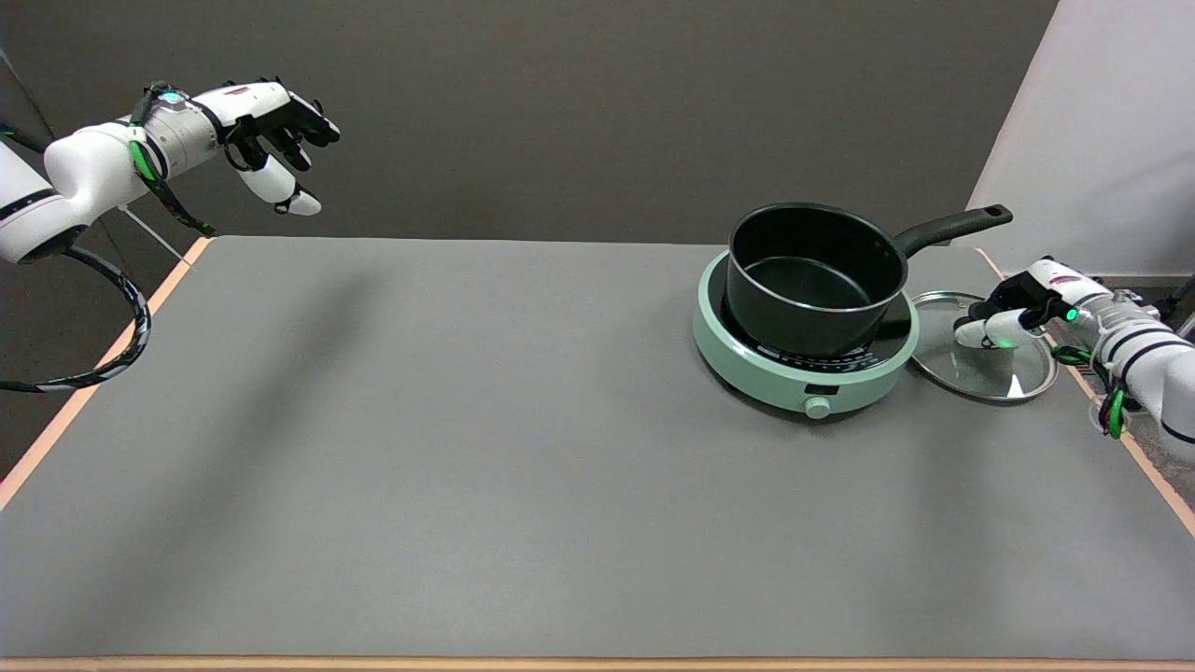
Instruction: Place the pot lid onto the table.
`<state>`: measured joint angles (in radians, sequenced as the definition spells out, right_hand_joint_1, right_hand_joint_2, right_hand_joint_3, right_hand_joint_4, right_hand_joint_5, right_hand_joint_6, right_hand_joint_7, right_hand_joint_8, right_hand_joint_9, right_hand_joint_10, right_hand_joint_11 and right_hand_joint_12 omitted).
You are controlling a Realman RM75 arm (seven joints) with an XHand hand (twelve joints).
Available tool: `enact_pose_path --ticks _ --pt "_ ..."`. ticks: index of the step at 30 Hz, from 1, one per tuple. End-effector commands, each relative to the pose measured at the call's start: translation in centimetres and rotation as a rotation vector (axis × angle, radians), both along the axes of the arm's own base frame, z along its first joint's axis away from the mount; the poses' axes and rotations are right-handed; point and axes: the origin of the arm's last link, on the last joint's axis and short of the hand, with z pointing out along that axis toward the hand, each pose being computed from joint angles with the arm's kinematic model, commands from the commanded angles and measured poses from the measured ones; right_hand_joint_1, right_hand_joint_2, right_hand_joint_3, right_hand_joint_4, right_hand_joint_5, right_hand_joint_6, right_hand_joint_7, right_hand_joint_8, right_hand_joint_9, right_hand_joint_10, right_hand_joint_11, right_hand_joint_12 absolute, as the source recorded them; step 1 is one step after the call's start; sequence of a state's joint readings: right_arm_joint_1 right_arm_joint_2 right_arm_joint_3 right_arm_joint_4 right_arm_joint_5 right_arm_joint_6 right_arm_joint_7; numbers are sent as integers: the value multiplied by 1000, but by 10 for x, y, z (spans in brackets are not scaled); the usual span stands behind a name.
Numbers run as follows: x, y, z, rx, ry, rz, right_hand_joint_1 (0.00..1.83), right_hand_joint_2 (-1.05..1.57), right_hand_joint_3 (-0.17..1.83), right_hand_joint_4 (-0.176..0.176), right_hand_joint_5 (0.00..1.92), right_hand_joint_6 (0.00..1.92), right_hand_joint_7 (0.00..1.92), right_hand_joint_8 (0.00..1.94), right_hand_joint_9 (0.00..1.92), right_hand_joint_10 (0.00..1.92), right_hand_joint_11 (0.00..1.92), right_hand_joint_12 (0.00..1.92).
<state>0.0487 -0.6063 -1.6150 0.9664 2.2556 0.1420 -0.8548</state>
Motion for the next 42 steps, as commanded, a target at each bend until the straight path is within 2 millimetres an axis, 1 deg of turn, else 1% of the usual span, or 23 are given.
enact_pose_path --ticks 1,16,17,18,19,20,21,22,24,25,26,27,28,30,32,33,34,36,37,38,40,41,42 --pt "-6 -5 3 -13 -5 -18 1229 1207 -6 -176 736 1152 903 1399 784 1778 338 1813" --pt "-2 -7 3 -20 -1 -2 1226 1210 -2 -176 735 1154 888 1424 764 1789 336 1810" --pt "-1 -7 3 -18 -1 -1 1220 1226 -15 -172 722 1176 869 1449 723 1782 298 1799" --pt "-1 -7 3 -18 -1 -1 1218 1198 38 -166 727 1176 876 1424 709 1759 214 1834" --pt "-1 -7 3 -18 -1 -1 1180 1039 301 -111 764 1051 906 1314 737 1751 129 1915" --pt "-1 -8 2 -16 -1 0 985 711 856 97 775 698 887 1114 687 1757 66 1881" --pt "-1 -8 2 -15 -1 1 944 722 800 74 766 638 833 1113 659 1680 -1 1852" --pt "0 -8 2 -14 -1 2 926 676 841 40 743 563 781 1018 591 1642 -1 1795" --pt "1 -9 1 -11 1 5 899 658 840 11 711 474 702 957 492 1576 -1 1711" --pt "1 -10 1 -8 6 5 905 639 832 -3 691 431 638 926 446 1475 -1 1662" --pt "3 -10 0 -4 14 4 922 624 825 -13 674 394 578 891 373 1469 -1 1627" --pt "3 -11 0 0 23 2 928 612 824 -17 657 369 544 843 358 1411 -1 1603" --pt "5 -11 0 4 32 0 937 621 775 -23 650 315 544 738 372 1295 -1 1548" --pt "8 -12 0 8 50 0 913 607 770 -29 608 255 576 508 419 1048 -1 1503" --pt "12 -13 0 11 58 10 868 581 798 -28 565 227 587 330 485 740 -1 1492" --pt "14 -13 1 8 59 17 831 560 819 -25 543 222 555 252 501 529 -1 1491" --pt "17 -12 1 7 63 24 807 542 831 -25 527 218 504 218 466 409 -1 1495" --pt "22 -11 2 7 75 37 766 513 837 -26 488 218 402 203 360 284 16 1484" --pt "27 -10 3 6 85 47 746 483 841 -26 464 212 332 197 278 255 86 1377" --pt "31 -8 4 5 97 54 737 449 864 -24 455 189 291 178 217 275 156 1229" --pt "38 -5 4 6 122 69 716 446 836 -22 441 201 251 186 178 248 218 1038" --pt "45 -4 4 1 139 85 699 439 820 -20 432 201 228 186 151 237 249 871" --pt "51 -3 4 -5 154 101 698 438 819 -20 432 201 226 186 149 237 252 859"
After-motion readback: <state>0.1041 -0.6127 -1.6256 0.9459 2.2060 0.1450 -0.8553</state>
